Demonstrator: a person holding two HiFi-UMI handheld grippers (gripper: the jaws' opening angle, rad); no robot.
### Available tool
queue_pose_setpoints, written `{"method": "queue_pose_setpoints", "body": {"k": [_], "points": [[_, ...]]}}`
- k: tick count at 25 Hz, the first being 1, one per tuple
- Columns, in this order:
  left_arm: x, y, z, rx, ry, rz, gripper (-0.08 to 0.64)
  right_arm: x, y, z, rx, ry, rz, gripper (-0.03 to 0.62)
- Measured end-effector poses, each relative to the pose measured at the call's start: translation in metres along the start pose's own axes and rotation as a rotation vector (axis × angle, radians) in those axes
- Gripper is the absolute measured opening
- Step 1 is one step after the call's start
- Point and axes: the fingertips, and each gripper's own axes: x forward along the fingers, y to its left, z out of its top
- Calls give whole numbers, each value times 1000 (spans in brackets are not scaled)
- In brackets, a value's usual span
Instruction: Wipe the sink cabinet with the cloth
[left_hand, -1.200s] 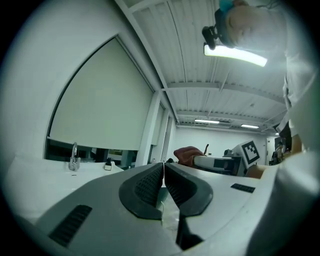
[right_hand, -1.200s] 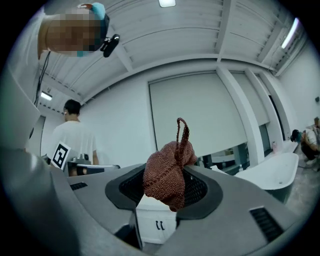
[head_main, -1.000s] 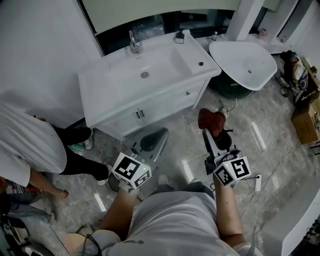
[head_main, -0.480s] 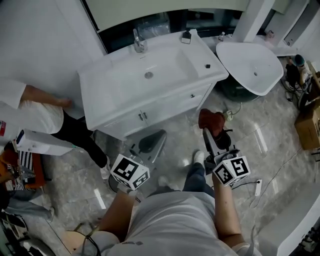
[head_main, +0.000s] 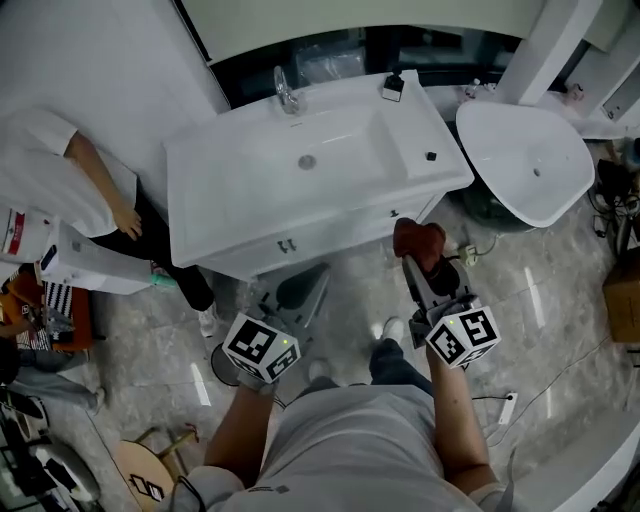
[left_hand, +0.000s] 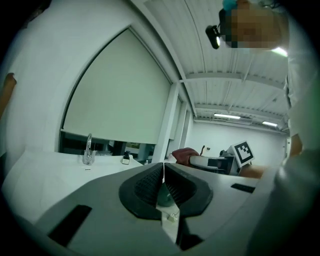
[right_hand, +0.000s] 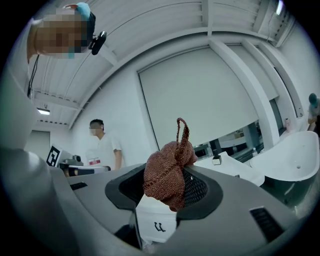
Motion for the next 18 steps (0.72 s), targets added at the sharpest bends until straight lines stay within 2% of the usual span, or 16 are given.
{"method": "queue_pose_setpoints", "body": {"k": [11, 14, 18], "points": [[83, -3, 2, -25, 28, 184, 21, 44, -94, 3, 62, 92, 121, 176], [101, -8, -4, -25, 50, 213, 21, 53, -116, -9, 80, 128, 146, 176], [120, -19, -16, 19, 112, 227, 21, 57, -138, -34, 116, 172, 150, 176]]}}
